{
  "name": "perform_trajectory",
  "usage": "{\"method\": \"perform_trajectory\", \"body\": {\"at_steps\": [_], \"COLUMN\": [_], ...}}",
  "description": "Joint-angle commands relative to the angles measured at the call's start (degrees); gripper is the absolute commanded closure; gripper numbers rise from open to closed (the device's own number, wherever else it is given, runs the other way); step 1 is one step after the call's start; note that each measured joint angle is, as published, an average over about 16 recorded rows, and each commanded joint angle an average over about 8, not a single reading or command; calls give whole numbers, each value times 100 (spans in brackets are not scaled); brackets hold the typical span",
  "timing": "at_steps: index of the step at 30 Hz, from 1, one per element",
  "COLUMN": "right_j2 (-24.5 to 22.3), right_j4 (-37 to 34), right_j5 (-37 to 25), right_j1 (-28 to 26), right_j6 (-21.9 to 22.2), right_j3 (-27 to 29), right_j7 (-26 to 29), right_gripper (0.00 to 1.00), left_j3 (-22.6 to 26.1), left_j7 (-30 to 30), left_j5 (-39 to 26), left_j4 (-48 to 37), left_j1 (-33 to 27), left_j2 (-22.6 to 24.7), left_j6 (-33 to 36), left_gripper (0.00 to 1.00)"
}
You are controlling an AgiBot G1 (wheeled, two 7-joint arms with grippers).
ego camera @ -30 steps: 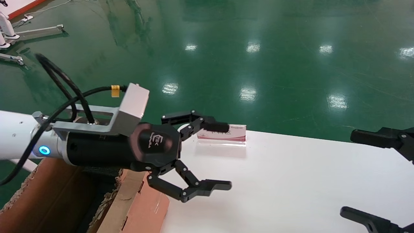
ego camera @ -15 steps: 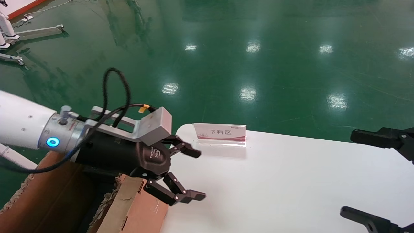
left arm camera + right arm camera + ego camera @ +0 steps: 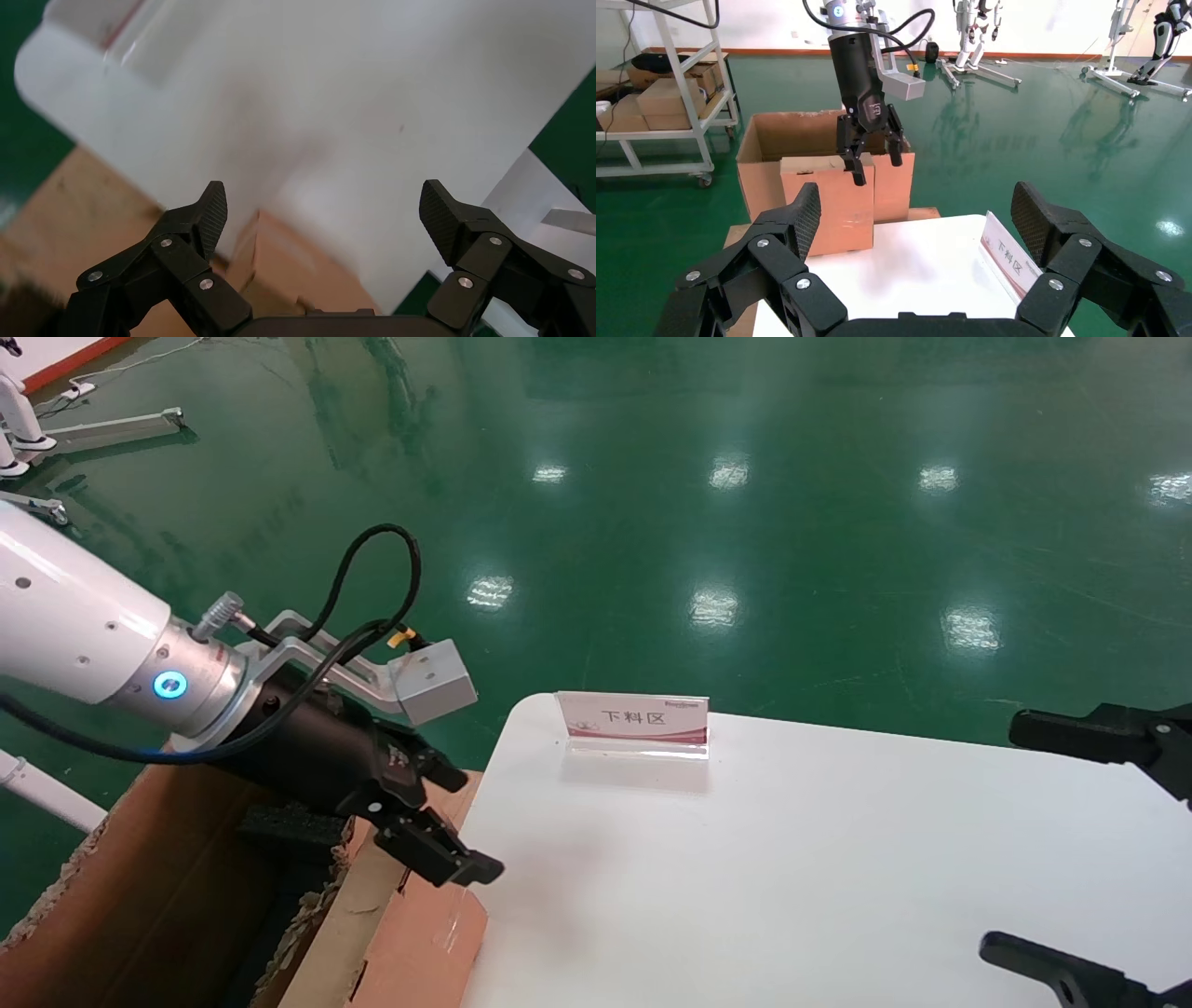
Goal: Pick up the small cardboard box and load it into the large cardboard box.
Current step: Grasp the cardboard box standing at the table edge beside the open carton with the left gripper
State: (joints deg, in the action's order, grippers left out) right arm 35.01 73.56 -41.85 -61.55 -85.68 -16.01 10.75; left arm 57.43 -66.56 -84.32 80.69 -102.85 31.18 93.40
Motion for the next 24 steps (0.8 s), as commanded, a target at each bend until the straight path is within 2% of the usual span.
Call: {"method": "perform_trajectory", "body": {"at_steps": [1, 13, 24], "right_j2": [0, 0, 0], "right_j4": [0, 0, 0], "right_j5": [0, 0, 0], "right_j1": [0, 0, 0], "right_j6": [0, 0, 0], "right_j3": [0, 0, 0], "right_j7": [0, 0, 0], "right_gripper": [0, 0, 0], "left_j3": [231, 1605, 2747], "left_j7": [-281, -1456, -2170], "left_j5": [-109, -274, 126], "left_j4": [7, 62, 106], "left_j1": [-200, -1316, -2048], "left_j2": [20, 224, 359], "left_j6": [71, 229, 293], "left_gripper": [0, 0, 0]}}
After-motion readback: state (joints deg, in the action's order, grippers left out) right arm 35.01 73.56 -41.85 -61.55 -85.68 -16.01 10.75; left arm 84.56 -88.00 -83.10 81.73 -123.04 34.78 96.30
